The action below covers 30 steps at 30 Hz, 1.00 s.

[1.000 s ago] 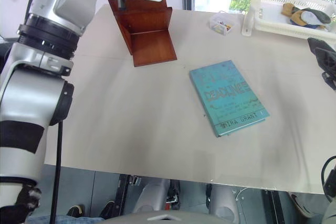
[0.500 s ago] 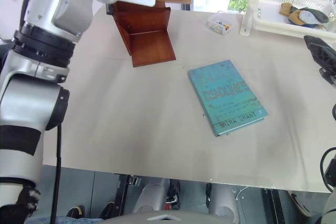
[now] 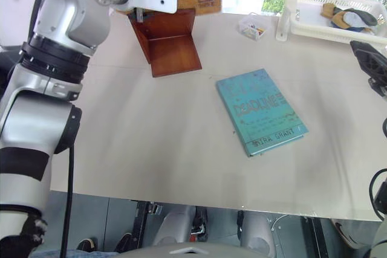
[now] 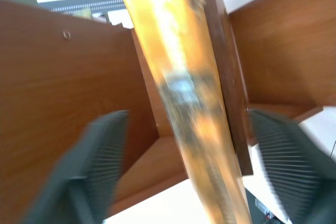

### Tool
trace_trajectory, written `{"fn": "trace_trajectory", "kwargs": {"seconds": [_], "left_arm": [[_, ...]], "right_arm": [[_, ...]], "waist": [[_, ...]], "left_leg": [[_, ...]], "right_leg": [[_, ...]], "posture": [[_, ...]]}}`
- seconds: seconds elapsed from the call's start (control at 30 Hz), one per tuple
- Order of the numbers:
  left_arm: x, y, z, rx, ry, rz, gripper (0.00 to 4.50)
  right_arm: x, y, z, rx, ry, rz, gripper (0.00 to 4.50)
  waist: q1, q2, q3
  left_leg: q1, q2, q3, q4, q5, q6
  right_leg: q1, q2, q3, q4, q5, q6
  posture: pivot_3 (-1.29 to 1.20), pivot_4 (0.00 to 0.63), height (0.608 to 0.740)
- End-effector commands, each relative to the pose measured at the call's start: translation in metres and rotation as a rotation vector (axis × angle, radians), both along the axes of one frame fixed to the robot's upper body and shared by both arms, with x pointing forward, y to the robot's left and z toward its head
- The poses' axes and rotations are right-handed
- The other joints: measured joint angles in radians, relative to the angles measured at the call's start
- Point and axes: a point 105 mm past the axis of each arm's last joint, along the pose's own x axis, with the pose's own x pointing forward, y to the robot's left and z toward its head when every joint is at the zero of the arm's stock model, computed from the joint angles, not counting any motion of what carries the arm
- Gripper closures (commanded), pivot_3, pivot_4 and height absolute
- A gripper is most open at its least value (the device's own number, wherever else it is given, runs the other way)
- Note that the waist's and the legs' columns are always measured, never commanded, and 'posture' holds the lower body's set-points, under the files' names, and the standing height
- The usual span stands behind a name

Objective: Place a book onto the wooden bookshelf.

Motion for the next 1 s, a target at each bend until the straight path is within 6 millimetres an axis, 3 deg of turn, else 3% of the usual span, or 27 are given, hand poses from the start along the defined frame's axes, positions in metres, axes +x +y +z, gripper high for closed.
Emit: {"fn": "trace_trajectory", "kwargs": {"seconds": [0.03, 0.2, 0.4, 0.53, 0.73, 0.8, 0.9, 1.0], "left_arm": [[-0.007, 0.003, 0.022, 0.004, -0.066, -0.004, 0.26], [-0.009, 0.004, 0.026, -0.008, -0.078, -0.027, 0.26], [-0.018, 0.031, 0.023, -0.057, -0.060, -0.014, 0.26], [-0.034, 0.029, 0.024, -0.218, -0.033, -0.129, 0.26], [-0.061, 0.031, -0.005, -0.302, 0.145, -0.220, 0.26], [-0.064, 0.032, -0.004, -0.326, 0.138, -0.228, 0.26], [-0.069, 0.032, 0.003, -0.425, 0.112, -0.275, 0.26], [-0.077, 0.030, -0.013, -0.616, 0.182, -0.331, 0.26]], "right_arm": [[-0.012, -0.001, 0.013, -0.020, -0.086, 0.046, 0.00], [-0.012, -0.001, 0.013, -0.020, -0.086, 0.042, 0.00], [-0.014, -0.004, 0.009, -0.031, -0.070, 0.027, 0.00], [-0.017, -0.008, 0.007, -0.047, -0.053, 0.017, 0.00], [-0.020, -0.011, 0.006, -0.056, -0.043, 0.007, 0.00], [-0.021, -0.011, 0.006, -0.058, -0.040, 0.006, 0.00], [-0.021, -0.011, 0.004, -0.070, -0.031, 0.000, 0.00], [-0.021, -0.011, -0.012, -0.150, 0.020, -0.035, 0.00]], "waist": [[0.000, 0.000, 0.000], [0.000, 0.000, 0.000], [-0.011, 0.000, 0.000], [-0.013, 0.000, 0.000], [-0.017, 0.000, 0.000], [-0.018, 0.000, 0.000], [-0.017, 0.000, 0.000], [-0.017, 0.002, -0.002]], "left_leg": [[0.000, 0.000, 0.000, 0.000, 0.000, 0.000], [0.000, 0.000, 0.000, 0.000, 0.000, 0.000], [0.000, 0.000, 0.000, 0.000, 0.000, 0.000], [0.000, 0.000, 0.000, 0.000, 0.000, 0.000], [0.000, 0.001, 0.000, 0.003, 0.000, 0.000], [0.001, 0.001, -0.001, 0.005, 0.000, 0.000], [0.001, 0.003, -0.001, 0.008, 0.000, 0.000], [0.002, 0.003, -0.002, 0.010, 0.000, 0.000]], "right_leg": [[0.000, 0.000, 0.000, 0.000, 0.000, 0.000], [0.000, 0.000, 0.000, 0.000, 0.000, 0.000], [0.000, 0.000, 0.000, 0.000, 0.000, 0.000], [0.000, 0.000, 0.000, 0.000, 0.000, 0.000], [0.000, 0.000, 0.000, 0.002, 0.000, 0.000], [0.001, 0.001, 0.000, 0.003, 0.000, 0.000], [0.003, 0.002, 0.000, 0.004, -0.001, 0.001], [0.005, 0.002, 0.000, 0.003, -0.001, 0.001]], "posture": [[0.00, 0.150, 0.712], [0.00, 0.150, 0.712], [0.00, 0.150, 0.712], [0.00, 0.150, 0.712], [0.00, 0.150, 0.712], [0.00, 0.150, 0.712], [0.00, 0.150, 0.712], [0.00, 0.150, 0.712]]}}
